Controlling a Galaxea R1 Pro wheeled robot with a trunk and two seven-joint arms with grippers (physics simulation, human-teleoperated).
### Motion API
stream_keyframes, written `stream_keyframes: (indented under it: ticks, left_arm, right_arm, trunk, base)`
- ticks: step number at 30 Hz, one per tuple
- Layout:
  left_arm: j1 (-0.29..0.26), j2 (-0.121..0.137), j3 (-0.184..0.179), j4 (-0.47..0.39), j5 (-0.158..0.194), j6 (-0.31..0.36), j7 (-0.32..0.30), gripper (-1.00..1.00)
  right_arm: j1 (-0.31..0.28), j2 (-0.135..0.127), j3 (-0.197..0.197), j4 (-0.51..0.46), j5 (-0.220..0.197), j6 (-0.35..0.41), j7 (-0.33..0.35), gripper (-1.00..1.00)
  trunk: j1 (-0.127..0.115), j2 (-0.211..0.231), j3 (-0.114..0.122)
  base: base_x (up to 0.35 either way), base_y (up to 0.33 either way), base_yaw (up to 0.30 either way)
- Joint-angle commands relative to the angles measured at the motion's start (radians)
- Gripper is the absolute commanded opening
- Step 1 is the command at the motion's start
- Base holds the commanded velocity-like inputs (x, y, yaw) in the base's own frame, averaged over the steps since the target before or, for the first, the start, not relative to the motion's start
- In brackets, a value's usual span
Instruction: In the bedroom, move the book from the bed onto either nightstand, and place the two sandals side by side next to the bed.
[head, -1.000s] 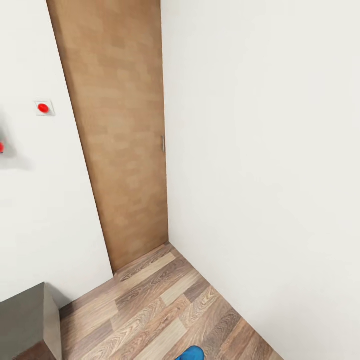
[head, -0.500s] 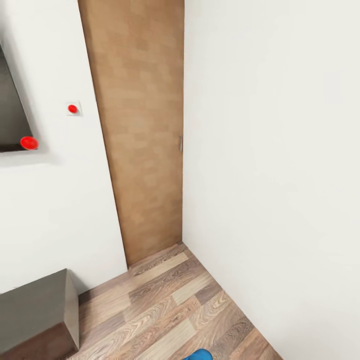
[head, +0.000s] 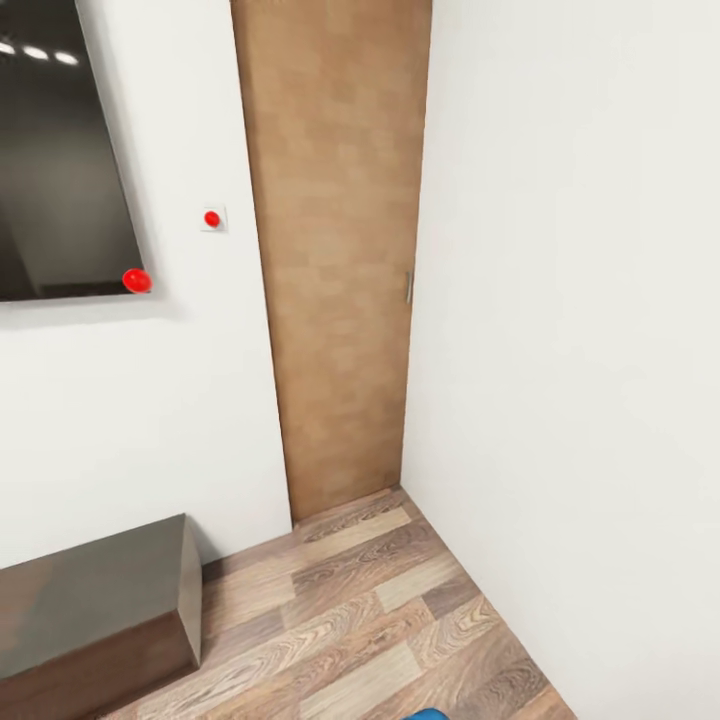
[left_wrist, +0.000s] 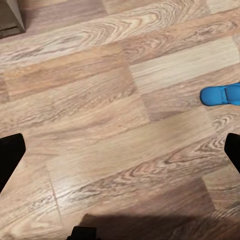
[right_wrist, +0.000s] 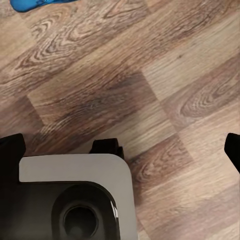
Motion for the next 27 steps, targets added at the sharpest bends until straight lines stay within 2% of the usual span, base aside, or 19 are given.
stream_keyframes:
  ticks: [1, 21, 27]
  left_arm:
    - [0.0, -0.001, 0.001, -0.001, 0.007, -0.001, 0.0, 1.0]
    - [0.0, 0.0, 0.002, -0.001, 0.007, -0.001, 0.0, 1.0]
    - [0.0, 0.0, 0.001, -0.001, 0.007, -0.001, 0.0, 1.0]
  right_arm:
    - [0.001, 0.0, -0.006, -0.001, -0.005, 0.0, 0.008, 1.0]
    - [0.001, 0.0, -0.006, -0.001, -0.005, 0.0, 0.008, 1.0]
    - [0.001, 0.002, -0.006, -0.001, -0.004, 0.0, 0.008, 1.0]
  trunk:
    - [0.0, 0.0, -0.001]
    - [0.0, 0.0, -0.001]
    - [0.0, 0.0, -0.001]
  base:
    - [0.0, -0.001, 0.293]
    - [0.0, 0.0, 0.291]
    - [0.0, 0.0, 0.13]
